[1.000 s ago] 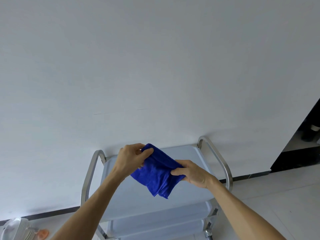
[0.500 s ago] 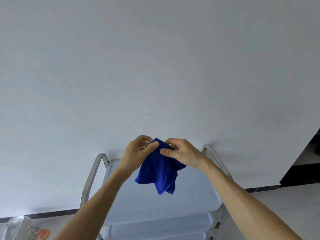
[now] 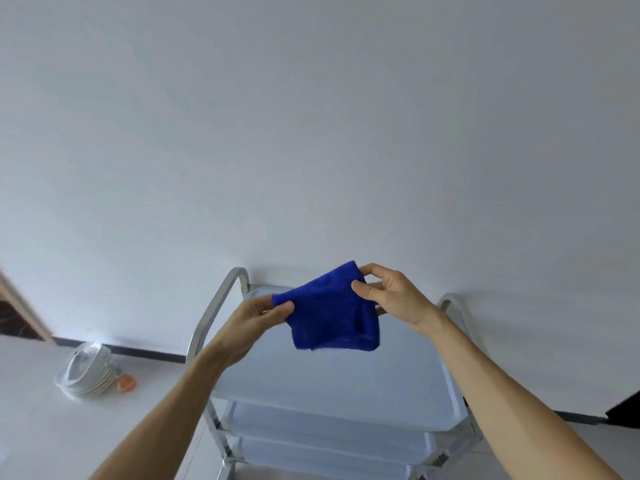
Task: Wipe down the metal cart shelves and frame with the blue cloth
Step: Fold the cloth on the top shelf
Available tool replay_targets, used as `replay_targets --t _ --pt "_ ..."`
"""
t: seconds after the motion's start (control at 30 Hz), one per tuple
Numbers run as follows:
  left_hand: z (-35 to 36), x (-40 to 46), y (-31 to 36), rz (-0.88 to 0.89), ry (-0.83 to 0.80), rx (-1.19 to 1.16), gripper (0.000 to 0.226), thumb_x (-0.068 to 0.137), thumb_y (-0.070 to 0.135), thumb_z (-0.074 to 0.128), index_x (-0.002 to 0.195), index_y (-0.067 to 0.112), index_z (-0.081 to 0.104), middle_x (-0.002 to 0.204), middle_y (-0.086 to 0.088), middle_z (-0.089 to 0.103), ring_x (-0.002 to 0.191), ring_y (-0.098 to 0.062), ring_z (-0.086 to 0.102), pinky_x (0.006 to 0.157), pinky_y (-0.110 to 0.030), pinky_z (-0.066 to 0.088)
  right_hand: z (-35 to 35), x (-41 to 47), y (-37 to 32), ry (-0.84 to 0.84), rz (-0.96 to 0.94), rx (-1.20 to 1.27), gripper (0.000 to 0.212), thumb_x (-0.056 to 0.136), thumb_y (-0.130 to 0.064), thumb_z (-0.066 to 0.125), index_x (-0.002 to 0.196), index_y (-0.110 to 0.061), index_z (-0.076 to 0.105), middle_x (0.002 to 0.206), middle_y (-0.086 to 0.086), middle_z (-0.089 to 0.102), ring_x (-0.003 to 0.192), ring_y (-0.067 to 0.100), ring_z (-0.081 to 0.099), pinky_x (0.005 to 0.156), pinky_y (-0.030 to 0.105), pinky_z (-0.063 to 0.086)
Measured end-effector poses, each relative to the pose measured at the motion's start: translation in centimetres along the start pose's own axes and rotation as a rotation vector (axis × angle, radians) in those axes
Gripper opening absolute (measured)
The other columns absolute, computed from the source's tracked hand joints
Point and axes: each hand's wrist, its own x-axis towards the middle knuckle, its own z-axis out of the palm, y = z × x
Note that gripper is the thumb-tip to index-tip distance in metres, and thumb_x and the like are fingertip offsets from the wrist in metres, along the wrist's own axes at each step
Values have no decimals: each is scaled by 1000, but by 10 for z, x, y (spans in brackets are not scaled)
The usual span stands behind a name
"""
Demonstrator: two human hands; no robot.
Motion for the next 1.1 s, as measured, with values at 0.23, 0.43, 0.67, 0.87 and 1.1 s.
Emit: replay_targets --t 0.23,0.43,0.67,0.87,1.1 --pt "-55 -6 -16 -66 72 2 27 101 25 52 117 10 69 110 -11 73 103 -29 68 90 -44 56 57 35 24 -77 103 97 21 99 -30 61 117 -20 57 105 11 76 91 27 71 80 47 58" --pt "-98 20 -45 -129 398 352 14 90 23 68 101 30 67 100 6 70 79 -12 67 73 -26 55 111 80 21 6 174 186 18 96 -26 64 111 -16 60 100 13 75 77 25 68 64 38 55" --pt "-120 47 -57 -145 109 127 17 93 37 62 99 22 67 95 5 74 87 -17 71 81 -37 59 172 153 14 173 261 202 25 91 -22 68 110 -8 59 96 18 75 82 37 73 70 49 62" --pt "-165 74 -68 -205 162 -98 42 78 47 73 103 14 68 101 -3 72 93 -28 70 80 -42 59 198 190 10 107 295 467 29 97 -21 63 114 2 56 112 22 71 103 42 69 96 52 54" --pt "-203 89 -80 -300 197 -327 21 97 11 59 107 -6 63 101 -24 72 92 -38 71 83 -53 57 236 210 16 1 183 9 51 83 -7 68 126 -25 49 118 -11 71 109 13 67 93 36 57"
